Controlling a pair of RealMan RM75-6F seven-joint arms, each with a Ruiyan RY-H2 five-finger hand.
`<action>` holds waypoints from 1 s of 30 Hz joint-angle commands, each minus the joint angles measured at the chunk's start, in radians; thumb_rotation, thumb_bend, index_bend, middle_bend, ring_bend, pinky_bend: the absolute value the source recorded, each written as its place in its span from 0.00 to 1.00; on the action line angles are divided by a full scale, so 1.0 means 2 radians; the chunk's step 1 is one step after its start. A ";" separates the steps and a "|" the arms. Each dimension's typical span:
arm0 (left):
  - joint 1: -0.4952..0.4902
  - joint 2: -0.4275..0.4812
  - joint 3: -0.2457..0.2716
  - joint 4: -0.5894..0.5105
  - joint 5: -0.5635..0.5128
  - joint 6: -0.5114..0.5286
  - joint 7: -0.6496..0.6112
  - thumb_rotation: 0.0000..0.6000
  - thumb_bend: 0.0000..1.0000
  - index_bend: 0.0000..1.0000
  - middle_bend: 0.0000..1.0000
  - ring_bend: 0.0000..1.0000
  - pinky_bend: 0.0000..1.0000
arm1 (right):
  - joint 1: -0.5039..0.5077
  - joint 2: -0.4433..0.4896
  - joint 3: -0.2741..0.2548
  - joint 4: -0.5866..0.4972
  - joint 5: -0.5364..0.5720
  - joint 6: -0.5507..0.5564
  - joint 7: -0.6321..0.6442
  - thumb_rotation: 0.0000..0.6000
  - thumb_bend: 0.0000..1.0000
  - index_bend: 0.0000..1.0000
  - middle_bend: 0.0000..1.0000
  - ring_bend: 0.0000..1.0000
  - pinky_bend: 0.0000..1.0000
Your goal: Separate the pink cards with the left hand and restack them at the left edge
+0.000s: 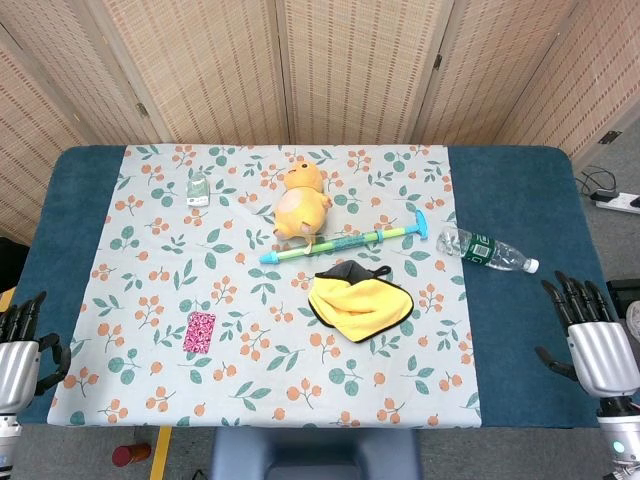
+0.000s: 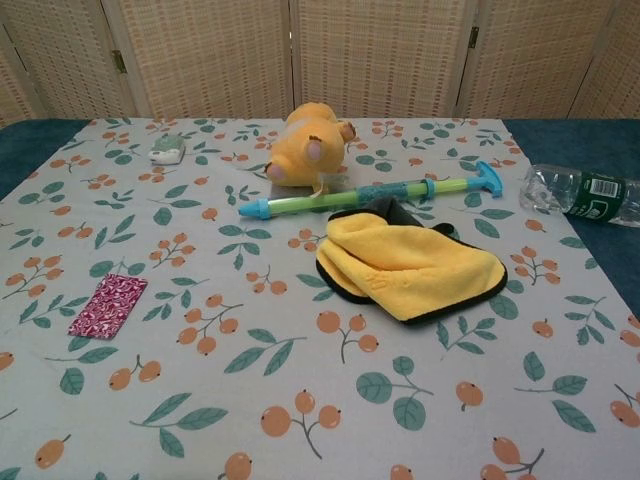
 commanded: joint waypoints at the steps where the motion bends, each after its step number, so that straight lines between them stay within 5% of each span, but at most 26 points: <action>1: -0.001 -0.001 0.000 0.001 0.000 -0.001 0.000 1.00 0.29 0.02 0.00 0.00 0.00 | 0.001 0.001 -0.001 -0.001 0.001 -0.002 0.003 1.00 0.23 0.00 0.00 0.00 0.00; 17: -0.014 -0.005 0.003 0.008 0.016 -0.015 -0.023 1.00 0.27 0.06 0.00 0.00 0.00 | 0.000 0.001 0.000 0.003 0.007 -0.002 0.003 1.00 0.23 0.00 0.00 0.00 0.00; 30: -0.096 -0.003 0.005 -0.011 0.060 -0.114 -0.049 1.00 0.23 0.21 0.00 0.00 0.00 | 0.000 0.009 0.001 -0.003 0.008 0.000 0.004 1.00 0.23 0.00 0.00 0.00 0.00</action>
